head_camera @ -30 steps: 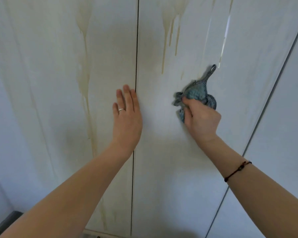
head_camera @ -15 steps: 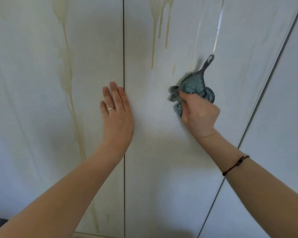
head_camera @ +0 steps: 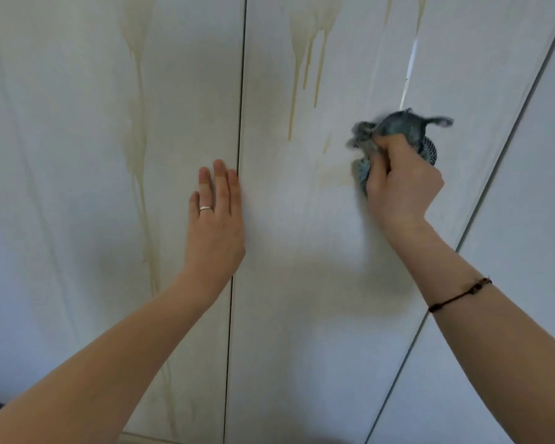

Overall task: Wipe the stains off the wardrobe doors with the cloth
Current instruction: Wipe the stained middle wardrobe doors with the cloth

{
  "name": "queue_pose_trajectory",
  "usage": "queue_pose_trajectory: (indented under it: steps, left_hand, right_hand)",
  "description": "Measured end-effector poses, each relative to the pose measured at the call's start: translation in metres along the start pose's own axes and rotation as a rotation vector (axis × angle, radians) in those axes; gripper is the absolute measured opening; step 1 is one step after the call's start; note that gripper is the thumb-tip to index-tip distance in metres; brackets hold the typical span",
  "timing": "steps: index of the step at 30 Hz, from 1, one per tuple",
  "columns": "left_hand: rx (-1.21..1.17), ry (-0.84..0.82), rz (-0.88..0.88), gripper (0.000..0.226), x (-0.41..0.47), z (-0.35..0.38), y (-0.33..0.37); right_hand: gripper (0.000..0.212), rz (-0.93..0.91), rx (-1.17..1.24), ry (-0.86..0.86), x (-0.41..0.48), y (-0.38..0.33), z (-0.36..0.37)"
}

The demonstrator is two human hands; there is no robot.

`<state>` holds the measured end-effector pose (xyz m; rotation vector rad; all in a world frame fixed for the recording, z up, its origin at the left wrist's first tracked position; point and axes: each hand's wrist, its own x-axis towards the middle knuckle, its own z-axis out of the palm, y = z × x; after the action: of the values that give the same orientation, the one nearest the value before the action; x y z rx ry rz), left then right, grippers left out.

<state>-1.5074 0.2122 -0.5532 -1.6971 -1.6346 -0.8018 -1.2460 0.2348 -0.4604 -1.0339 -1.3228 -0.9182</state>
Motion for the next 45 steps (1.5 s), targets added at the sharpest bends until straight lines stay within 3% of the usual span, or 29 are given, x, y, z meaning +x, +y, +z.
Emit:
queue_pose_trajectory:
  steps: [2, 5, 7, 10, 13, 15, 19, 23, 25, 27, 28, 30, 32, 34, 36, 39, 41, 43, 45]
  left_hand:
    - [0.017, 0.012, 0.068, 0.068, -0.002, 0.002, -0.011]
    - [0.052, 0.028, 0.167, 0.064, -0.003, 0.005, -0.026]
    - [0.059, 0.030, 0.182, 0.066, -0.001, 0.003, -0.029]
    - [0.077, 0.026, 0.189, 0.066, -0.003, 0.003, -0.031]
    - [0.095, -0.020, 0.202, 0.072, -0.002, 0.000, -0.033]
    - [0.117, -0.045, 0.207, 0.075, -0.003, -0.006, -0.036]
    - [0.131, -0.056, 0.227, 0.075, -0.007, -0.012, -0.043]
    - [0.115, 0.018, 0.203, 0.071, 0.000, -0.030, -0.032]
    - [0.134, 0.089, 0.157, 0.071, 0.010, -0.044, -0.028]
    - [0.137, 0.151, 0.132, 0.071, 0.026, -0.058, -0.025]
    - [0.138, 0.168, 0.118, 0.071, 0.035, -0.063, -0.024]
    - [0.158, 0.177, 0.103, 0.072, 0.053, -0.070, -0.020]
    - [0.182, 0.171, 0.089, 0.068, 0.068, -0.069, -0.015]
    - [0.222, 0.130, 0.058, 0.068, 0.075, -0.066, -0.011]
    - [0.260, 0.108, 0.044, 0.065, 0.078, -0.063, -0.007]
    - [0.277, 0.101, 0.029, 0.061, 0.077, -0.056, -0.003]
    - [0.303, 0.099, 0.013, 0.062, 0.077, -0.051, -0.001]
    - [0.304, 0.089, -0.017, 0.062, 0.077, -0.049, 0.003]
    - [0.289, 0.081, -0.046, 0.063, 0.076, -0.049, 0.009]
  right_hand:
    - [0.022, 0.107, 0.066, 0.024, -0.006, -0.029, 0.012]
    - [0.013, -0.204, 0.097, -0.035, -0.094, -0.065, 0.036]
    - [0.012, -0.409, 0.194, -0.212, -0.171, -0.082, 0.046]
    - [0.017, -0.425, 0.291, -0.523, -0.263, -0.101, 0.054]
    - [0.024, -0.509, 0.246, -0.759, -0.287, -0.109, 0.056]
    - [0.024, -0.565, 0.264, -0.716, -0.264, -0.103, 0.054]
    - [0.017, -0.520, 0.217, -0.327, -0.132, -0.070, 0.037]
    - [0.017, -0.150, -0.025, -0.074, -0.004, -0.024, 0.003]
    - [0.028, 0.081, 0.029, -0.027, 0.005, -0.010, -0.006]
    - [0.035, 0.173, 0.083, -0.071, -0.026, -0.012, -0.003]
    - [0.035, 0.123, 0.094, -0.153, -0.053, -0.015, 0.000]
    - [0.027, -0.178, 0.135, -0.364, -0.107, -0.016, 0.005]
    - [0.023, -0.473, 0.134, -0.422, -0.127, -0.002, 0.005]
    - [0.019, -0.553, 0.161, -0.431, -0.104, 0.011, -0.005]
    - [0.018, -0.424, 0.023, -0.307, -0.072, 0.030, -0.013]
    - [0.026, 0.113, -0.084, -0.130, -0.061, 0.062, -0.032]
    - [0.023, 0.435, -0.057, -0.153, -0.093, 0.068, -0.043]
    - [0.015, 0.578, -0.048, -0.265, -0.131, 0.063, -0.048]
    - [0.014, 0.523, -0.039, -0.280, -0.158, 0.059, -0.050]
